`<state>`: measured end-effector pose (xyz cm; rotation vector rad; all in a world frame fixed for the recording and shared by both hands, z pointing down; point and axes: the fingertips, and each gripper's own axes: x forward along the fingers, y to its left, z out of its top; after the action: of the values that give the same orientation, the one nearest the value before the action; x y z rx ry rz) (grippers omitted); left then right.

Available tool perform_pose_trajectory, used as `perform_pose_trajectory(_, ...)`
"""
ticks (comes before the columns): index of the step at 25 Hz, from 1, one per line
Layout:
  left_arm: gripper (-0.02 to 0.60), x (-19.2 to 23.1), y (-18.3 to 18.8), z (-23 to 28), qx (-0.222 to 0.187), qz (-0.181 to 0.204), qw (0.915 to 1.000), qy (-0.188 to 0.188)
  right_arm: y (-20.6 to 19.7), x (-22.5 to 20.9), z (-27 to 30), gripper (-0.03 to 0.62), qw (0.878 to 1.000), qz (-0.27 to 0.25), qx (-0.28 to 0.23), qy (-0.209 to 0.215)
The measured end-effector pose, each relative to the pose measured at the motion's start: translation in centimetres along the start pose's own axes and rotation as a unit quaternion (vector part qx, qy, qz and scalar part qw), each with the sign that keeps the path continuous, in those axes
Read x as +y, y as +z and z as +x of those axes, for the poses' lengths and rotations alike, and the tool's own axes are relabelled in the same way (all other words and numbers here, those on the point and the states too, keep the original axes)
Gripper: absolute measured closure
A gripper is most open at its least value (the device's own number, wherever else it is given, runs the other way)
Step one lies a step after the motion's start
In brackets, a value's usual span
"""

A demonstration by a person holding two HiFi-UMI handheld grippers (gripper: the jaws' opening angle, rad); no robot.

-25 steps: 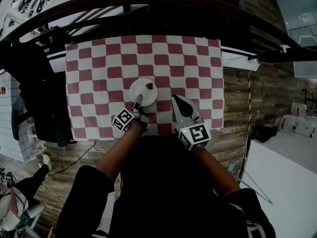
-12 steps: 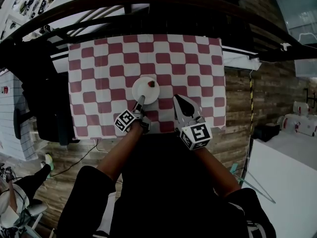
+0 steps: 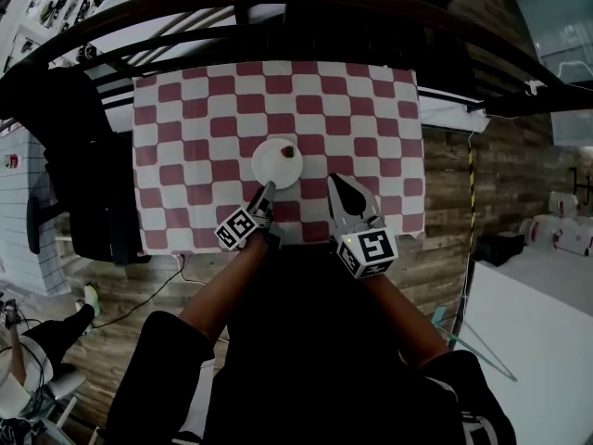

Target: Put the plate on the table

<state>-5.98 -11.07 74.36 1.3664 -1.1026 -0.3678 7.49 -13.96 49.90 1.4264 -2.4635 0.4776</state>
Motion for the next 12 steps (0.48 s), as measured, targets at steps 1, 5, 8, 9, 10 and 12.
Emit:
perform_pose_trajectory(1, 0.319, -0.5, 0.2, -0.3, -0.001, 0.018, 0.9998, -0.004, 0.1, 0.2, -0.1, 0.597, 1.0, -0.001, -0.003, 0.0)
perform_pose_trajectory(5, 0.324, -4.0, 1.0, -1.3, -0.003, 0.076, 0.9961, -0.045, 0.4, 0.8, -0.4, 0.595, 1.0, 0.001, -0.011, -0.004)
perform_pose_trajectory(8, 0.324, -6.4, 2.1, -2.2, -0.014, 0.113, 0.9912, -0.069, 0.4, 1.3, -0.7, 0.597, 1.0, 0.005, -0.014, -0.008)
perform_pose_trajectory(9, 0.324, -7.3, 2.6, -2.6, -0.02, 0.123, 0.9896, -0.073, 0.5, 1.6, -0.9, 0.596, 1.0, 0.007, -0.015, -0.009)
perform_pose_trajectory(10, 0.324, -8.2, 2.9, -3.0, -0.025, 0.13, 0.9884, -0.075, 0.5, 1.8, -1.0, 0.597, 1.0, 0.009, -0.017, -0.009)
perform_pose_trajectory(12, 0.328, -9.8, 3.6, -3.7, -0.034, 0.139, 0.9869, -0.074, 0.7, 2.4, -1.2, 0.597, 1.0, 0.011, -0.021, -0.009)
